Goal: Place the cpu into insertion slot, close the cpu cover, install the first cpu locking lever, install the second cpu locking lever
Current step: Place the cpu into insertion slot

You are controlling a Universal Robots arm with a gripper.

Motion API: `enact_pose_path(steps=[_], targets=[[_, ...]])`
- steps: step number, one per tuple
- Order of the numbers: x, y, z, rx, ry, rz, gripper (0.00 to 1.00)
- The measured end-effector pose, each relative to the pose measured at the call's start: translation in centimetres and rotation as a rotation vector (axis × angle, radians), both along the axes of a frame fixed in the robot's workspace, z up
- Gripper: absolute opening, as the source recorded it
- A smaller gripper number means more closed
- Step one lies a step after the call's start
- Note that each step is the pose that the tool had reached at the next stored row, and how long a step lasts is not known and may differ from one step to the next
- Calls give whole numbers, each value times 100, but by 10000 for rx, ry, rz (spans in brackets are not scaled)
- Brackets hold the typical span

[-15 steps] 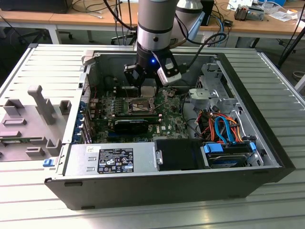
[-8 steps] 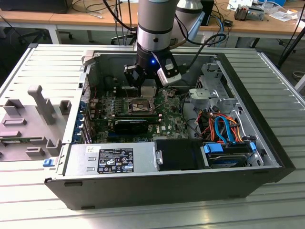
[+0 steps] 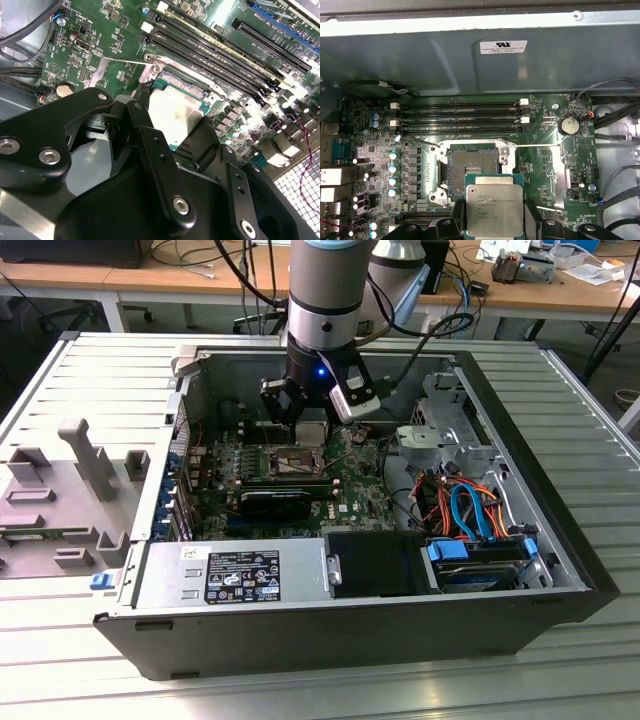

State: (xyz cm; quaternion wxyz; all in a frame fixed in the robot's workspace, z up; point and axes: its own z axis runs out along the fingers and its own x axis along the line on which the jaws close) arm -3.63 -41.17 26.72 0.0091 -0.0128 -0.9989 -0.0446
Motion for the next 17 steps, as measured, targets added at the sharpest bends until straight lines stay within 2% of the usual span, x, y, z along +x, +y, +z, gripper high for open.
enact_pose_path(steps=[9,17], targets=[[0,0,-2,1,0,-36,55],[0,0,-2,-5,0,-260,55]])
